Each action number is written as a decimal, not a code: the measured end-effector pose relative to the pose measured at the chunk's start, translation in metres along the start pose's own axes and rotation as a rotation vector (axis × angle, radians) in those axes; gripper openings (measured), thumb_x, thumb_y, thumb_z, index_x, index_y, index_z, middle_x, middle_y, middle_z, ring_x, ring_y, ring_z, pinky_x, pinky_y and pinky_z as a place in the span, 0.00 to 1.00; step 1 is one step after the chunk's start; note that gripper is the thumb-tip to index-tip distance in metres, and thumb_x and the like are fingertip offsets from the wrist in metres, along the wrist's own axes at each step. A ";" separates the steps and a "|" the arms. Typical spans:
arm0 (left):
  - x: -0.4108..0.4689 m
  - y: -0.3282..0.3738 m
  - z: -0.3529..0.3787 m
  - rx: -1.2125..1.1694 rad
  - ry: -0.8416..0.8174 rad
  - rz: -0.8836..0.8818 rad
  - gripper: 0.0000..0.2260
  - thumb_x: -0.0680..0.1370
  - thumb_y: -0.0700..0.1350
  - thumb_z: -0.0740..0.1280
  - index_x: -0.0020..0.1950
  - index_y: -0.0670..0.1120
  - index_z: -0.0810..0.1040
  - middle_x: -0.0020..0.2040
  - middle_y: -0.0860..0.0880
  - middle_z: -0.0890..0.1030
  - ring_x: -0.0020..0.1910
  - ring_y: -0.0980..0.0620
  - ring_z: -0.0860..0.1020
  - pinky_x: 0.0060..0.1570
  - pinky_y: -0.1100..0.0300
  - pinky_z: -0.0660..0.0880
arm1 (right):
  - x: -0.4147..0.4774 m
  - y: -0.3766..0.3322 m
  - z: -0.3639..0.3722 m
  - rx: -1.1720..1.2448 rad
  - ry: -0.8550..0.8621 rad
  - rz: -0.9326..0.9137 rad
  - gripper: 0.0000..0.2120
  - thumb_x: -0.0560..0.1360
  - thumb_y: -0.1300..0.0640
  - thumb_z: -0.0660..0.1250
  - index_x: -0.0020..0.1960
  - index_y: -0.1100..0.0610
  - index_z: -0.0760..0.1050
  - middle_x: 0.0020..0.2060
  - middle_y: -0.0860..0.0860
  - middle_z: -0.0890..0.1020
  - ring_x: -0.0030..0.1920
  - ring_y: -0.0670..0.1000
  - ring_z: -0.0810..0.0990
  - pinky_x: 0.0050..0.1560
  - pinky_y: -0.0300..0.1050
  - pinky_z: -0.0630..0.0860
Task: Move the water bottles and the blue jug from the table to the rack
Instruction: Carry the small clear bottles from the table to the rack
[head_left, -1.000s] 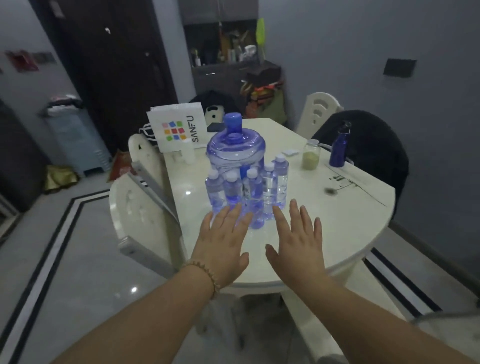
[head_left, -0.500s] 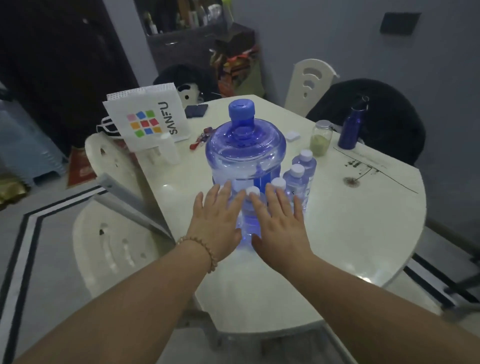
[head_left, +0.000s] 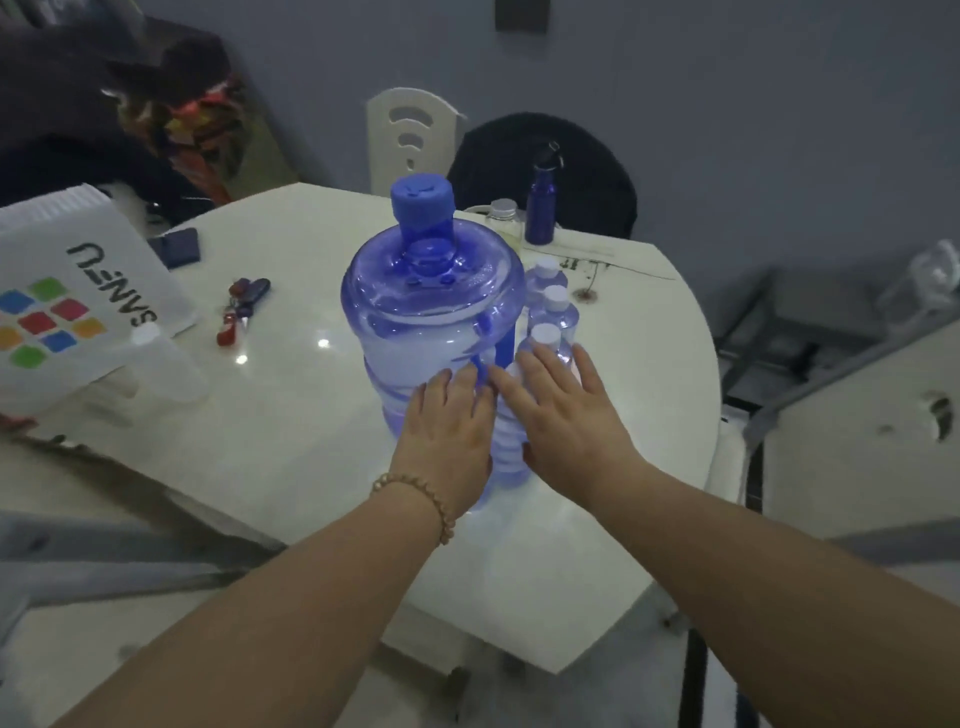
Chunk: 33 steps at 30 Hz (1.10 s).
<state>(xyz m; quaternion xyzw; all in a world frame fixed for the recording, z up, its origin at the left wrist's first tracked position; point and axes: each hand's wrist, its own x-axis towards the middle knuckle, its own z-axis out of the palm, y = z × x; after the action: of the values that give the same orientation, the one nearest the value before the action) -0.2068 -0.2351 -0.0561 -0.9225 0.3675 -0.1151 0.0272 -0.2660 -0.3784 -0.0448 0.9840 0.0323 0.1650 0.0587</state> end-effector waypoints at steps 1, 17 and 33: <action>-0.001 0.002 -0.002 -0.005 0.024 -0.007 0.23 0.78 0.45 0.53 0.73 0.44 0.58 0.70 0.42 0.64 0.64 0.42 0.66 0.65 0.50 0.61 | -0.003 0.000 -0.001 -0.016 0.025 -0.004 0.31 0.68 0.60 0.67 0.70 0.56 0.67 0.63 0.59 0.73 0.66 0.60 0.69 0.70 0.60 0.55; -0.083 0.068 -0.017 -0.071 -0.097 0.061 0.25 0.71 0.47 0.72 0.66 0.47 0.68 0.66 0.41 0.71 0.58 0.42 0.75 0.52 0.55 0.76 | -0.109 -0.014 0.001 0.140 -0.052 0.076 0.23 0.59 0.66 0.74 0.53 0.58 0.75 0.44 0.57 0.78 0.37 0.59 0.73 0.27 0.46 0.68; -0.138 0.132 0.079 -0.341 -0.096 -0.284 0.16 0.61 0.40 0.74 0.47 0.44 0.78 0.59 0.41 0.75 0.58 0.34 0.70 0.34 0.47 0.78 | -0.195 -0.037 0.076 0.222 -0.326 0.218 0.25 0.65 0.65 0.70 0.61 0.60 0.73 0.66 0.65 0.69 0.61 0.69 0.70 0.49 0.60 0.76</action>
<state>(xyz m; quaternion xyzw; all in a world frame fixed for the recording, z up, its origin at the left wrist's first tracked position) -0.3746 -0.2396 -0.1773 -0.9606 0.2465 -0.0097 -0.1282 -0.4269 -0.3657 -0.1833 0.9957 -0.0662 0.0044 -0.0639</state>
